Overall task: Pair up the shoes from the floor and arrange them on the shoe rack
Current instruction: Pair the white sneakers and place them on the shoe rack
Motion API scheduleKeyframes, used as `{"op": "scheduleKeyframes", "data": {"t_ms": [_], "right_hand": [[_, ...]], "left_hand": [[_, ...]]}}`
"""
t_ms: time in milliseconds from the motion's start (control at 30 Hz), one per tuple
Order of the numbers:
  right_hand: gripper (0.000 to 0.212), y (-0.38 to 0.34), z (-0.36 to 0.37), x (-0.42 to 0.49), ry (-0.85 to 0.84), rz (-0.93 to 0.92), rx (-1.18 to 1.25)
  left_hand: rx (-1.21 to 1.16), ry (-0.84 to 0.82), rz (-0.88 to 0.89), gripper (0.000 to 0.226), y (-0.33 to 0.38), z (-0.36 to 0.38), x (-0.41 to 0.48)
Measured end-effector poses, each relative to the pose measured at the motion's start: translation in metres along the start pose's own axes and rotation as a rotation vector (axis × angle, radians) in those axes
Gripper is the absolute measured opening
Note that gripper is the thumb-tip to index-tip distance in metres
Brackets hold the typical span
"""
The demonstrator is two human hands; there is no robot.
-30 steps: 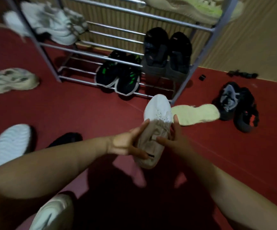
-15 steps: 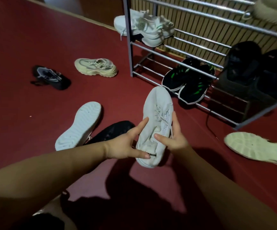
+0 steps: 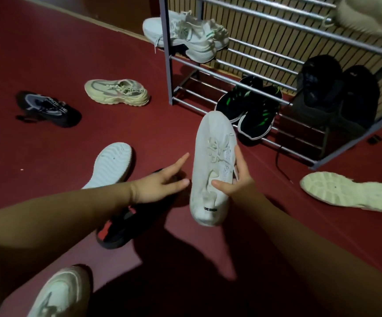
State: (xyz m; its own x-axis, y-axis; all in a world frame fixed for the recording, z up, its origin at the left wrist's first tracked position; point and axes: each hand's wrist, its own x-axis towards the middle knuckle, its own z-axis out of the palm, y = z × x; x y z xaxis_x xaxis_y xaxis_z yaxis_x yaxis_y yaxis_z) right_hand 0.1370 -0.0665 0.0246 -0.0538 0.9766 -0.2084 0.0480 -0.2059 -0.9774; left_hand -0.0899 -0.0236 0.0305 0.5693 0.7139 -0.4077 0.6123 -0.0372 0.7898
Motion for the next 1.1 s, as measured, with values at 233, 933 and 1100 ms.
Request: {"op": "scheduleKeyframes", "data": {"t_ms": [233, 933, 1100], "right_hand": [[0.106, -0.004, 0.049, 0.014, -0.004, 0.065, -0.027], [0.106, -0.013, 0.124, 0.046, 0.139, 0.208, -0.180], [0.105, 0.000, 0.123, 0.038, 0.182, 0.221, -0.149]], "left_hand": [[0.650, 0.146, -0.483, 0.100, -0.098, -0.074, 0.016], [-0.473, 0.323, -0.265, 0.092, -0.137, -0.129, 0.037], [-0.191, 0.387, -0.194, 0.083, -0.146, -0.145, 0.030]]}}
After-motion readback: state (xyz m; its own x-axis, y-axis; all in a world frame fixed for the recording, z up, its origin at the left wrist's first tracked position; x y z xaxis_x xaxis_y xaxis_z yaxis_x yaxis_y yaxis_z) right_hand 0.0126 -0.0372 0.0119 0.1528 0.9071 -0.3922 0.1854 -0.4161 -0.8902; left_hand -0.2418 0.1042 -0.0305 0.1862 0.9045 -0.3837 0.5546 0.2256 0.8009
